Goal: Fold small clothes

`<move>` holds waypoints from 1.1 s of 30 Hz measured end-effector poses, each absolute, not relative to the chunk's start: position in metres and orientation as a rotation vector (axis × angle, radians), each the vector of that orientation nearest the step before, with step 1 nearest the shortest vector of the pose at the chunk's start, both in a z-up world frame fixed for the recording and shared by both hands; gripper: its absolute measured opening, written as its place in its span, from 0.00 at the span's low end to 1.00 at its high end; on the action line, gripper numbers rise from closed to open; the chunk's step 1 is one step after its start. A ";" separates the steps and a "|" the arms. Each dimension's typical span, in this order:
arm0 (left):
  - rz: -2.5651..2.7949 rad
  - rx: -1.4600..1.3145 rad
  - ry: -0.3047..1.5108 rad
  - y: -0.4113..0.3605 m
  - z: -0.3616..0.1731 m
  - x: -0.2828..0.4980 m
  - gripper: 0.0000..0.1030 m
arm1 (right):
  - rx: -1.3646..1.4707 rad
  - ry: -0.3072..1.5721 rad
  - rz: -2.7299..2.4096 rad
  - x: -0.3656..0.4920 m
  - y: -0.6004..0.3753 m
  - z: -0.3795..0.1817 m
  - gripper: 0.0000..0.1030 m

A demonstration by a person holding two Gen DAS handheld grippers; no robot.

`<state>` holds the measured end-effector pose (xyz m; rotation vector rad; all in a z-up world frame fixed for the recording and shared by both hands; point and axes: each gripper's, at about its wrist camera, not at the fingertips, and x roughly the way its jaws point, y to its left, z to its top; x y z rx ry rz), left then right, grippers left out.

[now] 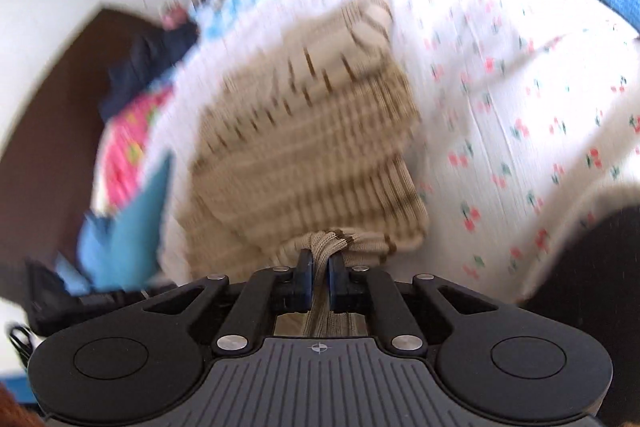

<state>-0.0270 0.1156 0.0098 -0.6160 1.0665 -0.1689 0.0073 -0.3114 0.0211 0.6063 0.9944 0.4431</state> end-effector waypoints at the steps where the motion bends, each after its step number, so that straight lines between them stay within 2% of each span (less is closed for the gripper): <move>1: -0.160 -0.598 1.060 0.115 0.011 -0.026 0.11 | 0.616 0.971 0.450 0.009 -0.313 0.025 0.06; 6: -0.101 -0.498 1.171 0.107 0.000 -0.029 0.14 | 0.578 0.977 0.460 0.018 -0.307 0.032 0.06; 8: -0.092 -0.475 1.219 0.102 -0.007 -0.033 0.22 | 0.567 0.987 0.457 0.019 -0.305 0.028 0.06; 10: -0.098 -0.492 1.246 0.097 -0.015 -0.033 0.39 | 0.572 0.998 0.453 0.019 -0.306 0.024 0.06; 13: -0.099 -0.461 1.241 0.087 -0.015 -0.031 0.46 | 0.586 1.004 0.452 0.017 -0.309 0.019 0.06; 15: -0.094 -0.431 1.232 0.082 -0.013 -0.031 0.44 | 0.592 1.002 0.456 0.014 -0.311 0.017 0.06; 18: -0.110 -0.439 1.230 0.083 -0.009 -0.032 0.11 | 0.607 0.995 0.464 0.012 -0.313 0.015 0.06; 28: -0.111 -0.547 1.293 0.084 -0.026 -0.032 0.12 | 0.674 0.964 0.483 0.011 -0.319 0.011 0.07; 33: -0.187 -0.744 1.095 0.109 0.008 -0.013 0.10 | 0.756 0.884 0.482 0.026 -0.325 0.031 0.06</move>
